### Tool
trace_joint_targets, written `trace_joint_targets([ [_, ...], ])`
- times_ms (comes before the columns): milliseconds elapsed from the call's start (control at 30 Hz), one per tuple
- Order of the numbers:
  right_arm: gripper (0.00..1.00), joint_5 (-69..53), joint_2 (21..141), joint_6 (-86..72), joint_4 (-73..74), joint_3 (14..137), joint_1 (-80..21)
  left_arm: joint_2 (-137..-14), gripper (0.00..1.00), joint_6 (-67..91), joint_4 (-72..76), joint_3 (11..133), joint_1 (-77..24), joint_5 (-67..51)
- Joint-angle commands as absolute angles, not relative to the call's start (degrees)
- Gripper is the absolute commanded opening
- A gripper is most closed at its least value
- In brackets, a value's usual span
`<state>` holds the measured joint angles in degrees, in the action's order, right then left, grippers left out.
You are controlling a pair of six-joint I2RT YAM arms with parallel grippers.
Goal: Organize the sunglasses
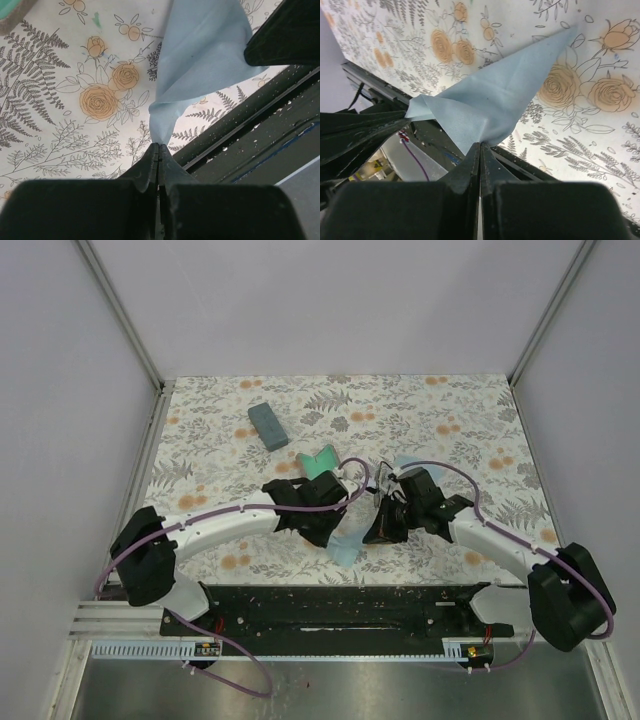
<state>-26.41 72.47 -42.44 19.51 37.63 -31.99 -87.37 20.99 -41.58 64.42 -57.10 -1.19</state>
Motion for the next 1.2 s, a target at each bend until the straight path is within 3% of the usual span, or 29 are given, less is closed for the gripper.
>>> trace_joint_targets([
  [0, 0.0, -25.9, 68.0, -47.7, 18.8, 37.1, -32.3, -85.4, 0.0, 16.9, -44.5, 66.2, -57.2, -2.4],
  [300, 0.0, -22.1, 74.3, -47.3, 18.5, 44.3, -30.4, -90.6, 0.0, 11.5, -44.1, 71.7, -55.5, 2.1],
  [833, 0.0, -29.3, 95.7, -36.2, 15.1, 57.3, -21.5, -102.2, 0.0, 10.6, -42.3, 77.5, -54.1, 12.9],
  [1167, 0.0, -33.3, 98.3, -32.7, 16.2, 57.0, -19.8, -101.3, 0.0, 10.8, -41.7, 77.5, -57.7, 13.4],
])
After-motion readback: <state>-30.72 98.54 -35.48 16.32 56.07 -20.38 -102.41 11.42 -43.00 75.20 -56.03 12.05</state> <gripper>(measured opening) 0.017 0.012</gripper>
